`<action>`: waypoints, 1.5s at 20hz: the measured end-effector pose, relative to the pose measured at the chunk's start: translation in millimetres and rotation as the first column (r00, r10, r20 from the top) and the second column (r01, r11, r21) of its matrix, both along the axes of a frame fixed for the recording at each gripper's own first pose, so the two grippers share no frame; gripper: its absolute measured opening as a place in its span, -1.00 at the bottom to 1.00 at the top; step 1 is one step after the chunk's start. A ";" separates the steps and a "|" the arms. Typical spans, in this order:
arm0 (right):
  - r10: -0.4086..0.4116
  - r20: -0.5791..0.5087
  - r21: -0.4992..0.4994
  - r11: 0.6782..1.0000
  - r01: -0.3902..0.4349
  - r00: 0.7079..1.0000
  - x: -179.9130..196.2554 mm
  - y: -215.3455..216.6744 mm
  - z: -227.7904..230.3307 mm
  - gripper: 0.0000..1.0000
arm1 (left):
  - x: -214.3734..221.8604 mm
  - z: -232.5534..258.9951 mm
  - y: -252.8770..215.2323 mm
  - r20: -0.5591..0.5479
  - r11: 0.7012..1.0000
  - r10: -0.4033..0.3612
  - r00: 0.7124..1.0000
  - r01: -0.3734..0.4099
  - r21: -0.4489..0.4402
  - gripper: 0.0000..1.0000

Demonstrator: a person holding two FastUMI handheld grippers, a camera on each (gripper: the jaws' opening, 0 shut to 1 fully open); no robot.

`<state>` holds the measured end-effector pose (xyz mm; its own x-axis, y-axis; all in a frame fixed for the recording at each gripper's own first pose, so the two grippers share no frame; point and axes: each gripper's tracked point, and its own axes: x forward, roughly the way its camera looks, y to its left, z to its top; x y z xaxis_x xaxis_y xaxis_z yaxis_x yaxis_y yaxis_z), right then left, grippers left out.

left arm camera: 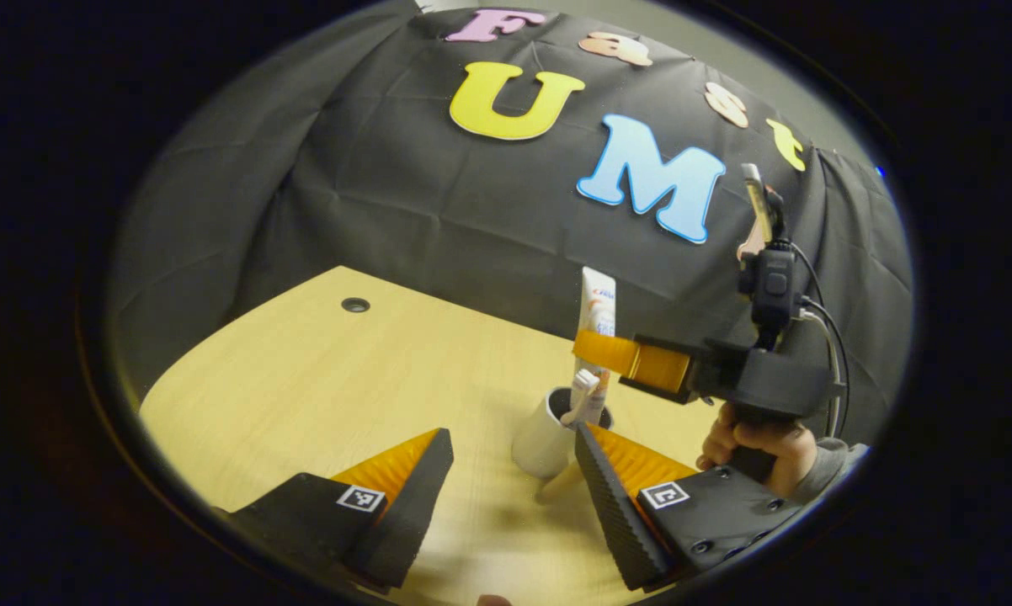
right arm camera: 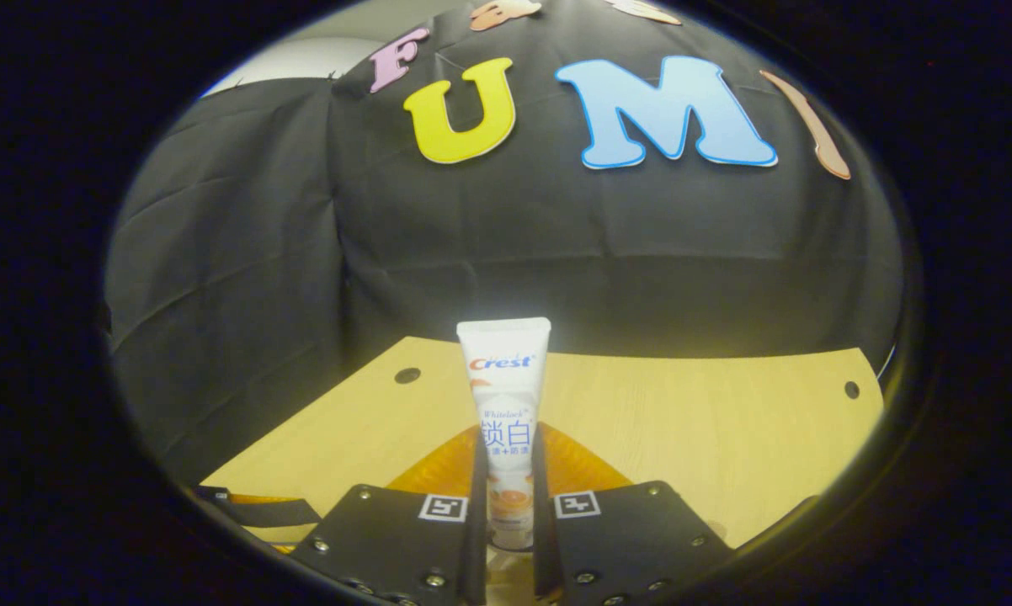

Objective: Put the toothbrush and toothpaste on the desktop into the cup, then pick up the cup and place it on the coaster on the desktop.

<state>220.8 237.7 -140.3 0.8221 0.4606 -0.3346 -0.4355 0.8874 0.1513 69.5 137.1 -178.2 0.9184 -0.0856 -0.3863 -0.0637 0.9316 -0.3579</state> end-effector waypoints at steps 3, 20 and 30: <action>-0.001 -0.032 -0.032 0.999 0.000 0.999 -3.8 -2.3 -8.4 -0.41 | -6.1 0.6 -3.7 0.005 1.000 0.010 1.000 -0.010 -0.002 0.89; 0.009 0.027 -0.132 0.991 -0.005 1.000 -41.2 -21.0 15.4 0.70 | -13.3 16.1 -24.9 0.026 1.000 0.021 0.999 -0.021 0.012 1.00; -0.129 0.084 -0.015 0.991 0.131 0.988 -70.9 -101.7 74.5 0.70 | 4.6 -1.3 -47.4 -0.050 0.996 -0.065 0.997 0.067 0.054 0.89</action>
